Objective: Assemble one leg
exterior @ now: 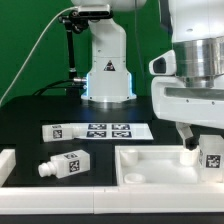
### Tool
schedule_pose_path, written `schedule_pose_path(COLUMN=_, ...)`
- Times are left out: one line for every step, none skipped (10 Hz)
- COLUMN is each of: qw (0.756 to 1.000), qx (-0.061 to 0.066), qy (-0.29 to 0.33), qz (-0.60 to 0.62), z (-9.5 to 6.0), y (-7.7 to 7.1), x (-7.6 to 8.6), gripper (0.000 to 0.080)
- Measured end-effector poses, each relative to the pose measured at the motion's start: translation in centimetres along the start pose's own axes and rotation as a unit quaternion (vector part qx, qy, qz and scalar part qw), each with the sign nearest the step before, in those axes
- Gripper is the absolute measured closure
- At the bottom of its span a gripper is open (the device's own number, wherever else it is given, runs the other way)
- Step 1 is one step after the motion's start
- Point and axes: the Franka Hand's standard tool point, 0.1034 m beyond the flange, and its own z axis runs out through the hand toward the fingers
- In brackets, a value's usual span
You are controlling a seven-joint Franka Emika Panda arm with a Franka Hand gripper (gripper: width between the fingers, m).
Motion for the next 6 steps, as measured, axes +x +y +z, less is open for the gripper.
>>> schedule_pose_path(qw=0.994, qx=-0.012, qy=0.008, qz=-0.112, z=0.17, y=-0.1, x=-0.13, gripper=0.015)
schedule_pose_path(qw=0.978, qx=-0.02, qy=0.007, qz=-0.205, z=0.55, y=-0.09, x=-0.48, gripper=0.015)
schedule_pose_path(qw=0.964, qx=-0.027, qy=0.009, qz=-0.263, z=0.65, y=-0.14, x=-0.75, gripper=0.015)
schedule_pose_path(qw=0.966, qx=-0.027, qy=0.009, qz=-0.257, z=0.65, y=-0.15, x=-0.76, gripper=0.015)
schedule_pose_path(qw=0.968, qx=-0.027, qy=0.009, qz=-0.248, z=0.65, y=-0.13, x=-0.72, gripper=0.0273)
schedule_pose_path(qw=0.973, qx=-0.026, qy=0.009, qz=-0.23, z=0.66, y=-0.13, x=-0.73, gripper=0.0273)
